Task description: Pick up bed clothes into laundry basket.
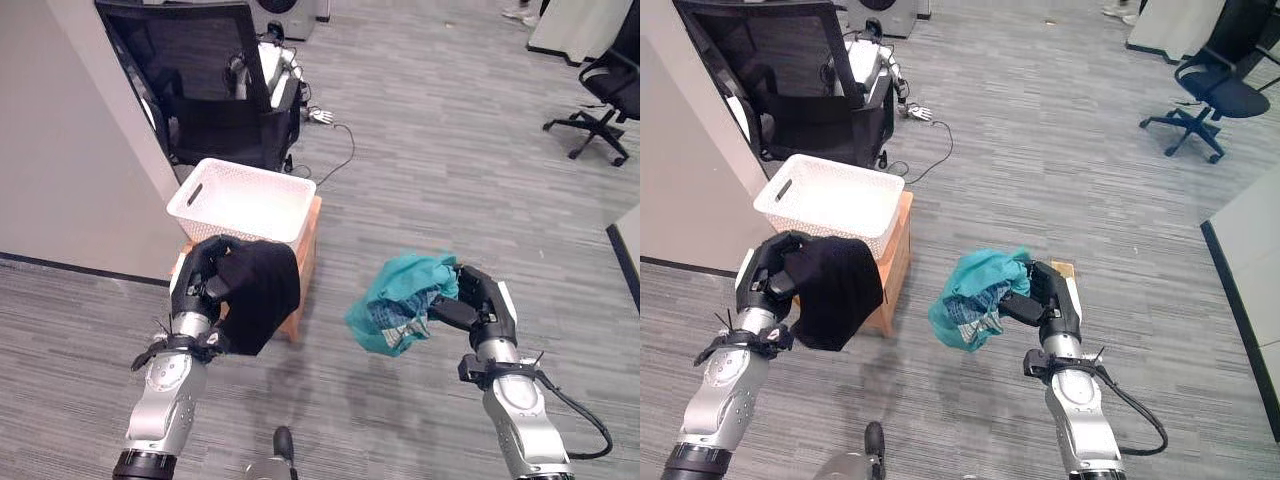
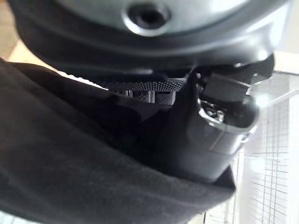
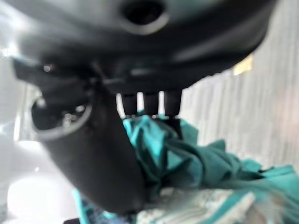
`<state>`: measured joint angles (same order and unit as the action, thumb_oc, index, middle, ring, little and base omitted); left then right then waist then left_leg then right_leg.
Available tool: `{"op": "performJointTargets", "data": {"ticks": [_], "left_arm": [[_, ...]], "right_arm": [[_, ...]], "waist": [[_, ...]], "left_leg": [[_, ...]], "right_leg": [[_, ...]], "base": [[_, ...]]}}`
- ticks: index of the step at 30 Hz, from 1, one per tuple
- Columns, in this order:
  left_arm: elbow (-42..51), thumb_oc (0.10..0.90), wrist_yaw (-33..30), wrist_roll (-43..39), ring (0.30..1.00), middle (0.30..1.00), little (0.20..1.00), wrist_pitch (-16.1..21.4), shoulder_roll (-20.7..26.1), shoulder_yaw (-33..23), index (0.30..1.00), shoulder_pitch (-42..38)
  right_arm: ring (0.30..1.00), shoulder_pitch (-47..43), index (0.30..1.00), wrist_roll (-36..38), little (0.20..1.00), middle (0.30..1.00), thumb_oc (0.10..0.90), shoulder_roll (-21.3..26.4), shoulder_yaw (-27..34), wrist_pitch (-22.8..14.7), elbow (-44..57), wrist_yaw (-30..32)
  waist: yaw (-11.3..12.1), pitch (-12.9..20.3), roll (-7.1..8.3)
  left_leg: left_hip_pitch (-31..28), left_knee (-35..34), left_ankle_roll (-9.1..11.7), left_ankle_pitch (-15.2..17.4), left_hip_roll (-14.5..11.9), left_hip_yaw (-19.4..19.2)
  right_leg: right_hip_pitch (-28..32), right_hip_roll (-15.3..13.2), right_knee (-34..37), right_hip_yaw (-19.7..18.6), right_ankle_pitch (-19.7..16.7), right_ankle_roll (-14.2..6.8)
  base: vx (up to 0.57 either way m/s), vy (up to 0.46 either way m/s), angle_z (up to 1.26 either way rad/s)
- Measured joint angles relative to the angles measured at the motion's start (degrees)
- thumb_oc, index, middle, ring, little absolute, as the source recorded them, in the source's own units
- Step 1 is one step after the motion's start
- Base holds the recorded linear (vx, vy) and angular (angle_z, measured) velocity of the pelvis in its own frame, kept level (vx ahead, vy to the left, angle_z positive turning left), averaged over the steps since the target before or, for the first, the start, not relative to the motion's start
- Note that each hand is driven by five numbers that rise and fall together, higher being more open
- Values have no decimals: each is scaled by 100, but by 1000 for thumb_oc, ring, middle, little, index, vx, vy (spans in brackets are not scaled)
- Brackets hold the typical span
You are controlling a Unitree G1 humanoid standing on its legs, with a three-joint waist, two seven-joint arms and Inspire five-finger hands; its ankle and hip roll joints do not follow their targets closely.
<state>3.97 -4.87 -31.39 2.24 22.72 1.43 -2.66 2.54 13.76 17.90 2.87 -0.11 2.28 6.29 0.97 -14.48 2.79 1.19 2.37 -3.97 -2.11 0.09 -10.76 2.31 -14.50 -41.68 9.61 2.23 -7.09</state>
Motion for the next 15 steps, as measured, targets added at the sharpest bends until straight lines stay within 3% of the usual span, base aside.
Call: {"op": "performJointTargets", "data": {"ticks": [1,3,5,6,7,8,9,10,11,12,14,15], "left_arm": [[113,400,-29,-17,300,300,300,2,-3,-17,300,-13],[125,400,7,-27,300,300,300,-25,-72,103,300,-92],[125,400,47,-73,300,300,300,-24,-178,130,300,-99],[118,400,66,-110,300,300,300,-24,-222,182,300,-147],[112,400,69,-121,300,300,300,-22,-227,235,300,-192],[111,400,86,-122,300,300,300,-23,-210,306,300,-254],[112,400,94,-122,300,300,300,-23,-213,307,300,-253],[127,400,125,-115,300,300,300,-33,-151,303,300,-184],[85,400,125,-117,300,300,300,-52,-261,281,300,-131],[120,400,136,-112,300,300,300,-91,-276,299,300,-40],[217,400,203,-119,300,300,300,-92,-375,295,300,50],[250,400,195,-124,300,300,300,-91,-376,261,300,48]], "right_arm": [[300,-33,300,-3,300,300,400,-61,0,-1,80,-61],[300,103,300,-4,300,300,400,-27,0,40,176,-167],[300,206,300,0,300,300,400,-33,22,65,164,-198],[300,288,300,0,300,300,400,-22,33,66,156,-197],[300,321,300,0,300,300,400,2,37,66,140,-195],[300,341,300,0,300,300,400,5,42,65,117,-188],[300,323,300,0,300,300,400,3,41,65,86,-190],[300,360,300,-3,300,300,400,-12,28,65,64,-187],[300,265,300,-4,300,300,400,22,43,60,-86,-181],[300,220,300,-4,300,300,400,22,52,65,-193,-135],[300,158,300,-5,300,300,400,155,159,64,-196,-94],[300,97,300,-5,300,300,400,162,199,64,-193,-91]], "waist": [[28,-140,-93],[-68,-324,-356],[-146,-377,-410],[-313,-412,-369],[-317,-420,-342],[-337,-427,-231],[-304,-414,-164],[-263,-308,79],[-227,-323,-5],[-172,-279,-46],[-150,-196,-224],[-91,-196,-214]], "left_leg": [[-52,0,-269,253,-31,104],[-329,-187,-171,139,-173,236],[-578,-331,-94,141,-221,367],[-669,-337,-67,123,-212,537],[-731,-369,-115,161,-234,674],[-796,-402,-87,166,-237,719],[-846,-444,-42,192,-231,725],[-994,-495,394,344,-142,800],[-1131,-512,558,406,-243,830],[-1129,-452,560,410,-340,795],[-1108,-414,721,542,-720,832],[-1160,-372,749,540,-790,805]], "right_leg": [[-419,19,-306,-51,496,124],[-874,133,29,108,919,152],[-994,277,813,60,915,127],[-1103,414,1406,-33,840,125],[-1194,573,1814,-293,799,91],[-1271,675,2539,-407,417,140],[-1318,705,2794,-372,191,151],[-1197,663,3426,-186,-710,234],[-1095,740,3368,-63,-839,429],[-999,840,3445,-44,-830,409],[-669,1260,3915,45,-798,569],[-589,1329,4044,85,-915,685]], "base": [[261,129,-5],[254,62,15],[177,8,48],[181,-17,84],[179,-51,109],[174,-79,64],[212,-120,80],[137,-89,49],[128,-103,41],[100,-92,20],[150,-145,16],[108,-157,0]]}}
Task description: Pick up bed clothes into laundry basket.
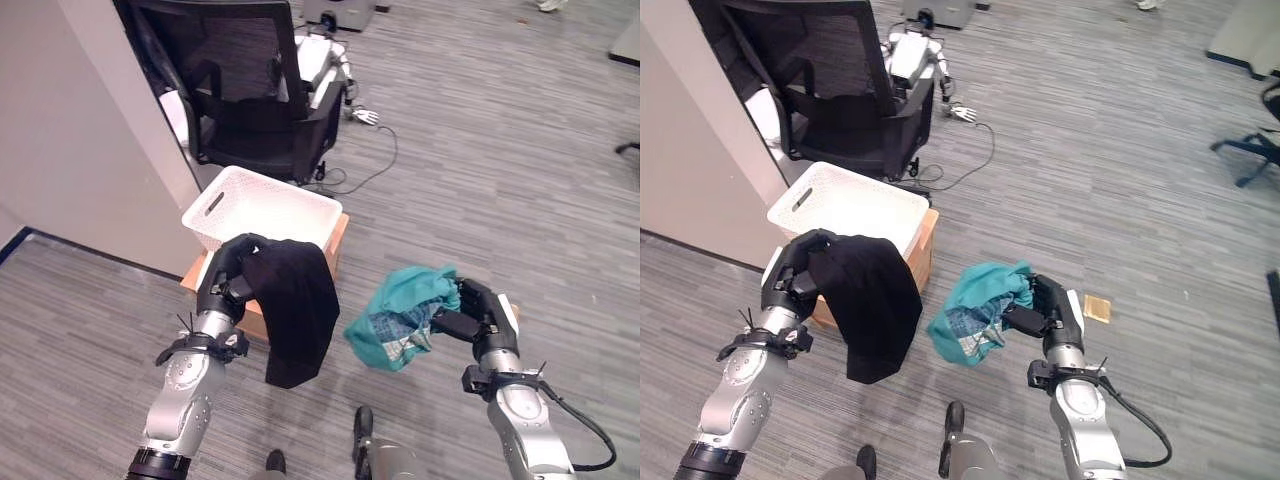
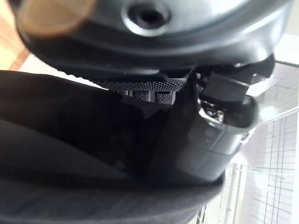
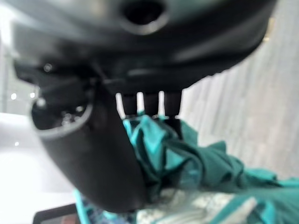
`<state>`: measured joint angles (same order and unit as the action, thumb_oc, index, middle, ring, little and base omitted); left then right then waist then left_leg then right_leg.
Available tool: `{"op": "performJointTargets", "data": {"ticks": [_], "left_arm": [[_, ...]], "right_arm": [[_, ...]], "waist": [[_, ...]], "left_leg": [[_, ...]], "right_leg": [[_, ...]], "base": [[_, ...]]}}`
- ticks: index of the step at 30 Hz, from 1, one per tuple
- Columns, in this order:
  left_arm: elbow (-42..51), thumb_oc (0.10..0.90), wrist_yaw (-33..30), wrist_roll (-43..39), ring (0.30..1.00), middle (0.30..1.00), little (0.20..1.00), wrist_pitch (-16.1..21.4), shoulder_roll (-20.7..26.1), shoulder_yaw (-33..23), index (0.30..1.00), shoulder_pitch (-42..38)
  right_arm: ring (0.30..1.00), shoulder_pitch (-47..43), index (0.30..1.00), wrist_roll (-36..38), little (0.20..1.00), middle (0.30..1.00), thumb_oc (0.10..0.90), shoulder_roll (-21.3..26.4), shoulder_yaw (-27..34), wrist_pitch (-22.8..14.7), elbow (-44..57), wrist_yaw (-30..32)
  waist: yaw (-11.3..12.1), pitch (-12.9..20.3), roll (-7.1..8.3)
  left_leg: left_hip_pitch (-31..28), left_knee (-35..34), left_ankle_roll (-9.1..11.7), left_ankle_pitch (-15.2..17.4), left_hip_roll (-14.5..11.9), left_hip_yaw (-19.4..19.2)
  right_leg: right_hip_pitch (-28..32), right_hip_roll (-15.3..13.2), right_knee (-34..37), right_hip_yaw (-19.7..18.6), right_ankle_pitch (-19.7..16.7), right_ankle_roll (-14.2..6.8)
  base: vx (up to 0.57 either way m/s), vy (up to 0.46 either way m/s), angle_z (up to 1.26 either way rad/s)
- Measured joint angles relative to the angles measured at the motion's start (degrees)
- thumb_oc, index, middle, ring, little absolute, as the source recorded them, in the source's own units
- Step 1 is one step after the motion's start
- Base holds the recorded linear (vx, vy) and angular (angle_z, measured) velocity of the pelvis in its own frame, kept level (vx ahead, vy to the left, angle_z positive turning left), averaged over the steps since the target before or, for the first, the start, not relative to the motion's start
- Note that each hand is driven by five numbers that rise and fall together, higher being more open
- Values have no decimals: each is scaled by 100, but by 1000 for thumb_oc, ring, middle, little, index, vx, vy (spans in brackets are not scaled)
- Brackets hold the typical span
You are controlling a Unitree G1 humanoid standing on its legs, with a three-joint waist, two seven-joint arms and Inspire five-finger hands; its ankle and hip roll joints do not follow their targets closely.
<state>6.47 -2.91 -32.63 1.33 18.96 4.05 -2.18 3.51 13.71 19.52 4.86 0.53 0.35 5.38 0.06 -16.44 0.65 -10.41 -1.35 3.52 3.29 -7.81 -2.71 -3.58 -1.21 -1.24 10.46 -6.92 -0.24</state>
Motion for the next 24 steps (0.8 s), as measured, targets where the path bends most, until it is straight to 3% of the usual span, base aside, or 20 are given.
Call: {"op": "performJointTargets", "data": {"ticks": [3,7,10,13,14,17,20,22,24], "left_arm": [[47,400,48,-110,300,300,300,-5,-90,-10,300,21],[96,400,113,-239,300,300,300,-4,-65,-95,300,38],[220,400,136,-341,300,300,300,-5,9,-112,300,53],[326,400,233,-510,300,300,300,-3,196,-274,300,62],[374,400,341,-718,300,300,300,-1,279,-492,300,117],[514,400,346,-1067,300,300,300,21,331,-1174,300,234],[962,400,259,-1162,300,300,300,185,673,-2031,300,715],[1025,400,168,-1054,300,300,300,284,1165,-2538,300,853],[987,400,58,-1049,300,300,300,414,1190,-2828,300,871]], "right_arm": [[300,-86,300,6,300,300,400,102,266,-6,6,51],[300,-190,300,11,300,300,400,337,345,-21,12,115],[300,-255,300,12,300,300,400,408,489,-27,17,122],[300,-353,300,11,300,300,400,474,488,-28,17,117],[300,-372,300,11,300,300,400,519,498,-28,17,102],[300,-342,300,11,300,300,400,539,638,-30,17,104],[300,-295,300,10,300,300,400,753,997,-29,12,78],[300,-277,300,11,300,300,400,1104,1180,-20,3,108],[300,-376,300,17,300,300,400,1442,1182,-20,-49,104]], "waist": [[34,24,62],[85,43,155],[90,21,213],[126,50,139],[117,85,72],[70,142,191],[103,161,181],[335,167,176],[475,177,152]], "left_leg": [[106,363,283,-88,-84,16],[495,1108,410,-28,-98,85],[855,877,467,2,-49,13],[1080,388,269,-275,-24,7],[1081,277,248,-569,-16,-13],[910,-66,122,-629,258,-114],[709,-360,-26,-761,451,-151],[702,-359,-50,-748,516,-135],[662,-359,-49,-748,533,-101]], "right_leg": [[406,81,394,145,-4,20],[666,1,640,362,-20,123],[666,-148,645,503,126,161],[650,-148,646,491,126,31],[660,-138,645,442,113,-57],[639,-393,643,325,109,-226],[689,-544,643,326,40,-355],[706,-606,642,341,64,-392],[770,-623,642,357,65,-393]], "base": [[55,-137,19],[-2,-8,34],[34,52,37],[69,125,-9],[108,126,-25],[95,111,-10],[62,83,7],[55,55,12],[59,45,17]]}}
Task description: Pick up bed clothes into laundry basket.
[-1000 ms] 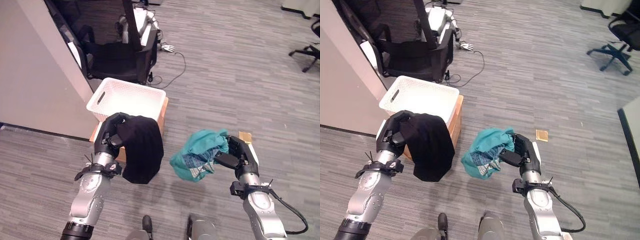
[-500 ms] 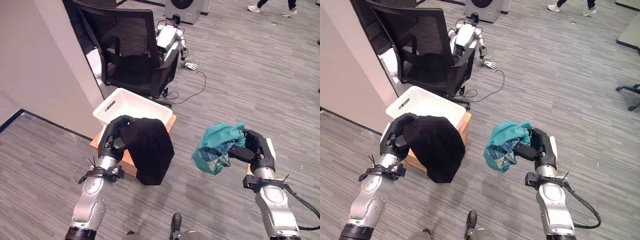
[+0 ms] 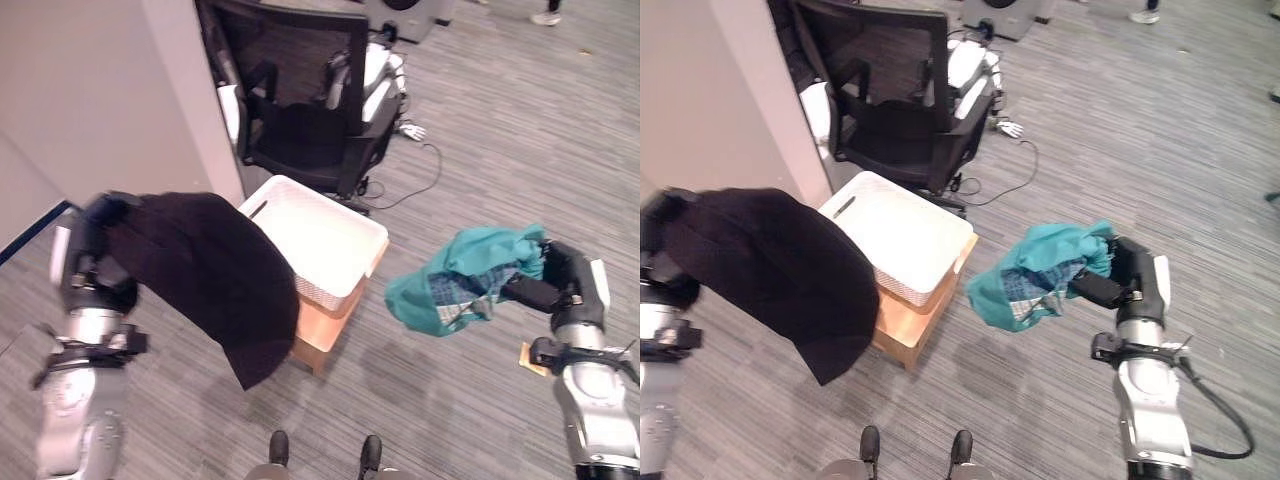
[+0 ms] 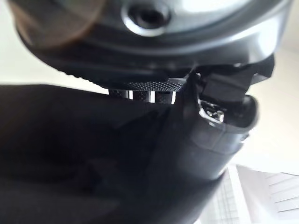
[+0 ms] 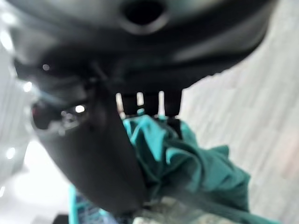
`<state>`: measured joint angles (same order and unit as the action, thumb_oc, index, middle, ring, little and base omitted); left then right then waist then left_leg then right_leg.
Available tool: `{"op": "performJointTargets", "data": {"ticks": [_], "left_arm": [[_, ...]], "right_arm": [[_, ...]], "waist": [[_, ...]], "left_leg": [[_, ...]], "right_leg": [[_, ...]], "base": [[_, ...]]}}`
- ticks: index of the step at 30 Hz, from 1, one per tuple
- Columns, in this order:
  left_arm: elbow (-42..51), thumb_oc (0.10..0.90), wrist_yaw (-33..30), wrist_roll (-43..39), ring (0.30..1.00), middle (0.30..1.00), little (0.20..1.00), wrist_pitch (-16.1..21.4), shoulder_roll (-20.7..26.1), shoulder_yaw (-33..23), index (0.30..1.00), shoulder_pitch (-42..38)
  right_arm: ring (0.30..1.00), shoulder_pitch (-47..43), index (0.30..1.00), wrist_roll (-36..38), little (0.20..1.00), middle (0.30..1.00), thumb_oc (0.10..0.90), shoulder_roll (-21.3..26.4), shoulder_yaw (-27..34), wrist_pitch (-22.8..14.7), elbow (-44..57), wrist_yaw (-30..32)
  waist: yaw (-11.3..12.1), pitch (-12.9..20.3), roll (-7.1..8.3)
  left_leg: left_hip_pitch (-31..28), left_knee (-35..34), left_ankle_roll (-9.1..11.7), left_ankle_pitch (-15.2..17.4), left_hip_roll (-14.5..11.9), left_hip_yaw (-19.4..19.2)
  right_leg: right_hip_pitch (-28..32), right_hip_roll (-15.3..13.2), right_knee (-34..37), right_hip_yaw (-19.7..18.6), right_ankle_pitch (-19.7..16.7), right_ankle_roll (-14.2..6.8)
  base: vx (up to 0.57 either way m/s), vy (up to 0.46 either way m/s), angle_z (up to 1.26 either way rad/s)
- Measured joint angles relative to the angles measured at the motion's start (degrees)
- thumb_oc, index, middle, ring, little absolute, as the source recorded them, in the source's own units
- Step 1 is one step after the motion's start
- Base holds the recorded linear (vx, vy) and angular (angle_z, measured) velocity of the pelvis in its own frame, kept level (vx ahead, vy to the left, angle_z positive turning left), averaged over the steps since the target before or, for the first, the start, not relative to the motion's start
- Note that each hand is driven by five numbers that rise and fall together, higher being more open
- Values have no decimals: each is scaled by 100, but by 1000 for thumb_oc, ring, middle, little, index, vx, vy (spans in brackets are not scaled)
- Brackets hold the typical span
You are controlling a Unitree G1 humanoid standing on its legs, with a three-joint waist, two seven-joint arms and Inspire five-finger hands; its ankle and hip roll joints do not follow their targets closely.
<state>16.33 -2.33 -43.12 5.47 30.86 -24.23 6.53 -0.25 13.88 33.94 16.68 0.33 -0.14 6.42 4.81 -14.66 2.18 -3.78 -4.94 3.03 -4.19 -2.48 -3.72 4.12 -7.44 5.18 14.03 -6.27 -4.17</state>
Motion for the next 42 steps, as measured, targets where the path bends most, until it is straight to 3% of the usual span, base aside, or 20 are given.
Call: {"op": "performJointTargets", "data": {"ticks": [5,8,11,14,16,17,20,24,28,42], "left_arm": [[-29,400,-133,-1,300,300,300,144,-74,-132,300,50],[-25,400,-119,-13,300,300,300,179,-141,129,300,51],[-27,400,-127,-24,300,300,300,200,-140,226,300,278],[-50,400,-121,-80,300,300,300,204,-133,474,300,430],[-54,400,-122,-92,300,300,300,202,-131,617,300,442],[-61,400,-125,-168,300,300,300,199,-131,686,300,469],[-68,400,-102,-193,300,300,300,194,-124,875,300,481],[-81,400,-98,-294,300,300,300,197,-92,953,300,488],[-202,400,-91,-302,300,300,300,196,-3,1029,300,498],[-305,400,-73,-400,300,300,300,192,97,1354,300,445]], "right_arm": [[300,-822,300,284,300,300,400,1168,-153,-33,-852,-105],[300,-1665,300,543,300,300,400,2216,-777,-20,-1679,-273],[300,-2241,300,791,300,300,400,2294,-1126,-30,-1784,-308],[300,-3285,300,856,300,300,400,2477,-2136,-44,-2051,-440],[300,-3627,300,859,300,300,400,2581,-2494,-74,-2179,-479],[300,-4192,300,777,300,300,400,2661,-3041,-85,-2492,-491],[300,-5189,300,605,300,300,400,2750,-3939,-79,-3108,-506],[300,-6347,300,372,300,300,400,2701,-4999,-94,-3896,-511],[300,-6751,300,32,300,300,400,2595,-5334,-67,-4334,-611],[300,-6939,300,-396,300,300,400,2416,-5629,35,-4568,-691]], "waist": [[467,14,-11],[754,25,0],[937,102,134],[1056,229,375],[1103,268,459],[1204,302,544],[1368,299,623],[1596,290,633],[1675,280,626],[1634,102,351]], "left_leg": [[-85,-1,23,16,-3,157],[-52,-2,55,39,-9,327],[-17,-1,59,35,-3,384],[140,27,87,13,23,487],[229,51,88,10,27,542],[302,66,85,4,44,583],[361,64,70,-20,44,652],[483,68,50,-34,109,738],[577,63,50,-34,142,839],[896,78,38,-61,141,958]], "right_leg": [[206,-1,0,136,74,-102],[266,9,1,292,130,-173],[268,11,2,321,204,-201],[194,16,2,432,231,-208],[152,-1,4,460,233,-208],[96,7,4,491,232,-208],[77,-43,6,593,231,-209],[-6,-79,6,650,231,-210],[-39,-104,8,777,233,-213],[-299,-87,7,919,232,-212]], "base": [[48,28,22],[21,20,26],[16,13,11],[1,9,16],[2,10,18],[3,18,17],[16,22,15],[6,17,12],[8,19,12],[-1,4,4]]}}
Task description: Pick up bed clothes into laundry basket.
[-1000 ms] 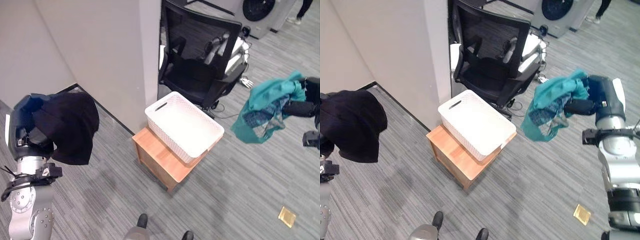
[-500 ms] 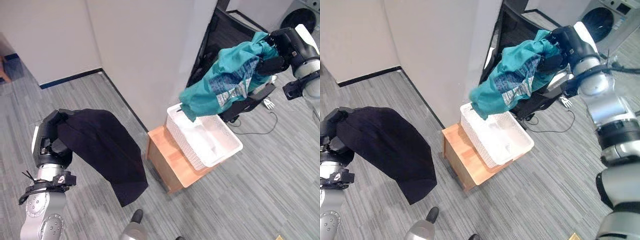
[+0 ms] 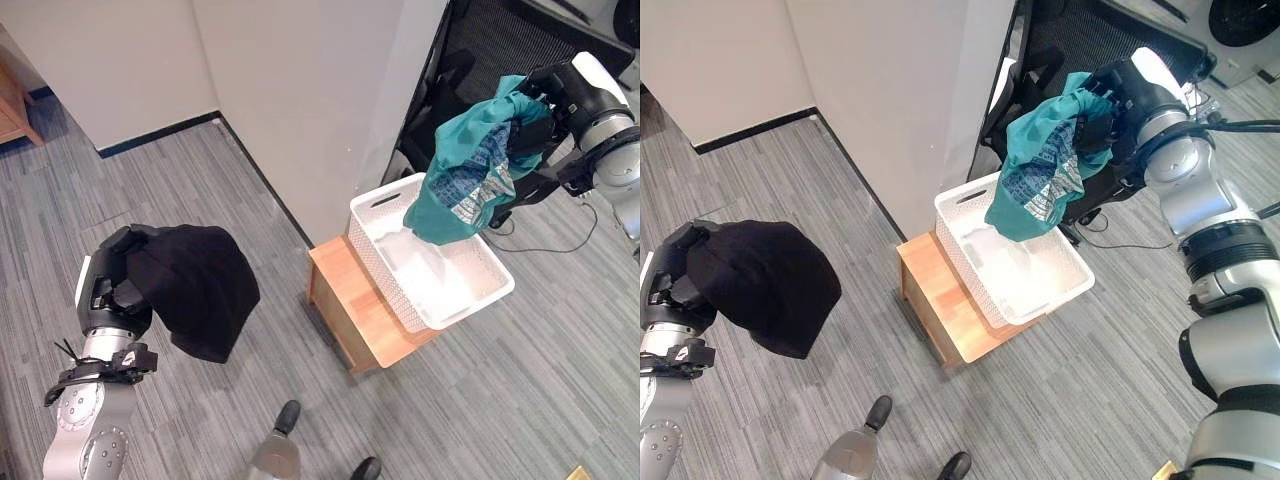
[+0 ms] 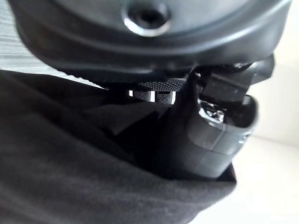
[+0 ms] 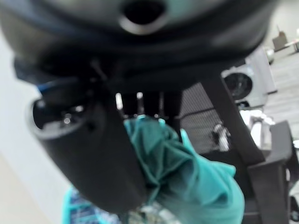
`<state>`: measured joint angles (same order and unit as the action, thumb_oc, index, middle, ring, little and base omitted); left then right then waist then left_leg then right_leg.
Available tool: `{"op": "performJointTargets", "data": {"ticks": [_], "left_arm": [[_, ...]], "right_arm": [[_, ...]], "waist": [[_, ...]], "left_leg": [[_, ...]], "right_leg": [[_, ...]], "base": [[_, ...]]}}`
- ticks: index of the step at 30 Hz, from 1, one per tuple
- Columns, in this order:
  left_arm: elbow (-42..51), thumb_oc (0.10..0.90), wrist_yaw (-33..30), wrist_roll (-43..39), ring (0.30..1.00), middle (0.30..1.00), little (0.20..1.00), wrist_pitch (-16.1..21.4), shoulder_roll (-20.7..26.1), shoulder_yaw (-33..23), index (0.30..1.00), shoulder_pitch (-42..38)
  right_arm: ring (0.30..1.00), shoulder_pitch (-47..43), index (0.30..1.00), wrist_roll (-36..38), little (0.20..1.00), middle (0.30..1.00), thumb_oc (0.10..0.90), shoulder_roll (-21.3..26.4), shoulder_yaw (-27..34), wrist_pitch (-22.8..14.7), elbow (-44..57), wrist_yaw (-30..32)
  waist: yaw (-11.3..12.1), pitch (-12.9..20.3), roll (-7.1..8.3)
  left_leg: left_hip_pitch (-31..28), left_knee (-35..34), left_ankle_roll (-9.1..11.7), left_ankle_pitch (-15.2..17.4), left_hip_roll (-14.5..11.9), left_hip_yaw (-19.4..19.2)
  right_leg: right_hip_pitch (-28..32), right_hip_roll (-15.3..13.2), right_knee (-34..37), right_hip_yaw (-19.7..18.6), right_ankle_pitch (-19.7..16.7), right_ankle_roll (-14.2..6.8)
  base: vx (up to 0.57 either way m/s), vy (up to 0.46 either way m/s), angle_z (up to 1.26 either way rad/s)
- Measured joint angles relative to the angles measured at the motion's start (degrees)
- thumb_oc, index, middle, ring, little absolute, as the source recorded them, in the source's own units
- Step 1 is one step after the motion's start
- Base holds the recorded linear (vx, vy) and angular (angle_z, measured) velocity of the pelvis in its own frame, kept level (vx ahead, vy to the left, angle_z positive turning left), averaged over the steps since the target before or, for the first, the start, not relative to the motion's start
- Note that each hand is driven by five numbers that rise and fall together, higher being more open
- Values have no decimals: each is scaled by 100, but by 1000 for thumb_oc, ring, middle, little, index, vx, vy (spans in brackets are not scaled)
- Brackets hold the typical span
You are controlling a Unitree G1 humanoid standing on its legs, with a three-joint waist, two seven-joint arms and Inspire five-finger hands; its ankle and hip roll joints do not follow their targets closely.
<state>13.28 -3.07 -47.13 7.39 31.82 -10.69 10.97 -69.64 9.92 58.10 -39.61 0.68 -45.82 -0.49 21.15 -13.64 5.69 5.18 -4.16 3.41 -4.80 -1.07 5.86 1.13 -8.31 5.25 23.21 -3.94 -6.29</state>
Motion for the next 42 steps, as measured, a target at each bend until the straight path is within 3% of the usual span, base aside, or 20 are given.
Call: {"op": "performJointTargets", "data": {"ticks": [15,20,21,22,42], "left_arm": [[8,400,5,-5,300,300,300,-2,35,181,300,-21],[19,400,5,-4,300,300,300,-2,34,188,300,-47],[19,400,4,-4,300,300,300,-2,34,188,300,-47],[21,400,2,-5,300,300,300,-2,42,181,300,-50],[23,400,-5,-6,300,300,300,-2,47,199,300,-269]], "right_arm": [[300,27,300,-350,300,300,400,-625,9,62,-519,-70],[300,177,300,-417,300,300,400,-769,57,120,-562,-71],[521,187,521,-426,521,521,547,-769,55,125,-562,-74],[900,227,900,-436,900,900,800,-798,58,130,-605,-75],[900,209,900,-410,900,900,800,-853,59,166,-968,-173]], "waist": [[17,-214,-303],[7,-241,-342],[7,-243,-346],[14,-253,-362],[-37,-255,-358]], "left_leg": [[248,1,10,-57,4,21],[324,-1,10,-57,4,79],[325,-2,10,-57,8,80],[329,-4,10,-57,12,84],[335,1,9,-58,0,69]], "right_leg": [[-235,-2,0,7,-3,4],[-290,2,0,33,-3,4],[-290,0,0,34,-3,4],[-290,-3,0,38,-3,4],[-299,7,-1,7,-4,4]], "base": [[-3,-3,1],[10,-8,4],[-6,-4,4],[0,0,0],[0,0,0]]}}
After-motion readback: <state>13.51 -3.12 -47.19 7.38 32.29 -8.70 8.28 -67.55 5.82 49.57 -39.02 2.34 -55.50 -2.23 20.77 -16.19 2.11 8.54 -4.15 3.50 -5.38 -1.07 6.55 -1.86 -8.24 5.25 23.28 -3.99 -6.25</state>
